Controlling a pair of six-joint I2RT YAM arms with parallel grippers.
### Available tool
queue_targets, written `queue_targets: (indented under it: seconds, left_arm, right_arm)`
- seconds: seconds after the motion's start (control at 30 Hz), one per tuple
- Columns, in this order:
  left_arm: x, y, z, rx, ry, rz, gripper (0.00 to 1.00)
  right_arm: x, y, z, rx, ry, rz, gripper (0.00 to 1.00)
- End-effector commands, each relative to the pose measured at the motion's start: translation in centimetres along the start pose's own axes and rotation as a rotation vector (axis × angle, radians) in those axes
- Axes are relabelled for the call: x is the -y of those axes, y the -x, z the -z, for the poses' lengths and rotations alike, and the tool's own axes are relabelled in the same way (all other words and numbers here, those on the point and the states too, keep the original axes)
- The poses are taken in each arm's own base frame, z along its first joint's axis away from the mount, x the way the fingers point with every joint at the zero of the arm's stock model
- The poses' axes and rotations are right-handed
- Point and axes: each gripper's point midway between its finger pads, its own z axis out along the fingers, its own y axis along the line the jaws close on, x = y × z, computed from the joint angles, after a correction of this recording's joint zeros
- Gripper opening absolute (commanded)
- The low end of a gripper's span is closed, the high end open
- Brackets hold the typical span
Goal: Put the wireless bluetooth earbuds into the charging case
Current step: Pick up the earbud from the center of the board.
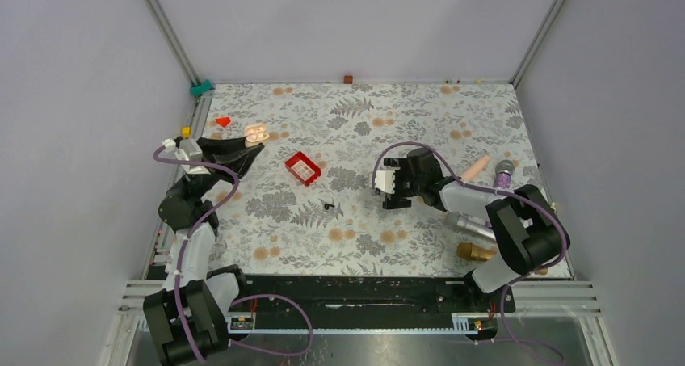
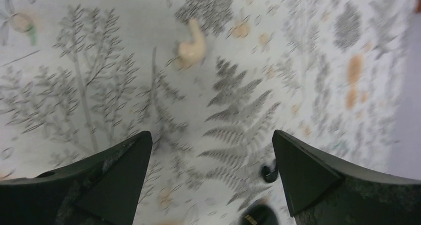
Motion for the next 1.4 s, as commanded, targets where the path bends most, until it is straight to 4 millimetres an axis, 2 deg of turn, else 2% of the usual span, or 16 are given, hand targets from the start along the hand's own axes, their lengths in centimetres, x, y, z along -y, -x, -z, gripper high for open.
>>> queue_targets:
  seconds: [0.0, 0.07, 0.2, 0.3, 0.43, 0.73, 0.87, 1.17, 1.3, 1.37]
  left_arm:
    - [0.4, 1.0, -0.2, 0.036, -0.008, -0.057, 0.0]
    - [0.3, 1.0, -0.2, 0.036, -0.008, -0.057, 0.0]
    - [0.2, 0.9, -0.2, 0.034, -0.005, -0.054, 0.0]
    - [0.2, 0.8, -0.1, 0.032, -0.006, -0.055, 0.0]
    - [0.2, 0.8, -0.1, 0.032, -0.007, -0.056, 0.0]
    - [0.0, 0.6, -0.1, 0.029, -0.003, -0.05, 0.0]
    - [0.0, 0.6, -0.1, 0.029, -0.002, -0.046, 0.0]
    - [0.0, 0.5, -0.1, 0.028, -0.002, -0.045, 0.0]
    - [0.0, 0.6, -0.1, 0.028, -0.003, -0.044, 0.0]
    - [0.1, 0.6, -0.1, 0.028, -0.003, -0.044, 0.0]
  right_arm:
    - [3.5, 3.1, -1.2, 0.151, -0.11, 0.224, 0.99]
    - [3.4, 3.3, -1.8, 0.168, -0.104, 0.246, 0.97]
    - [1.6, 3.7, -2.6, 0.219, -0.016, 0.323, 0.9]
    - [0.6, 3.9, -2.9, 0.236, 0.051, 0.347, 0.75]
    - [0.6, 3.4, -3.5, 0.217, 0.081, 0.366, 0.73]
    - [-0.8, 2.9, -4.3, 0.198, 0.17, 0.403, 0.7]
    - [-2.0, 2.4, -4.4, 0.171, 0.257, 0.414, 0.65]
    - [-3.9, 2.4, -5.0, 0.158, 0.301, 0.485, 0.65]
    - [-3.7, 2.5, -5.5, 0.155, 0.273, 0.499, 0.59]
    - [-3.4, 2.4, -5.7, 0.14, 0.26, 0.492, 0.52]
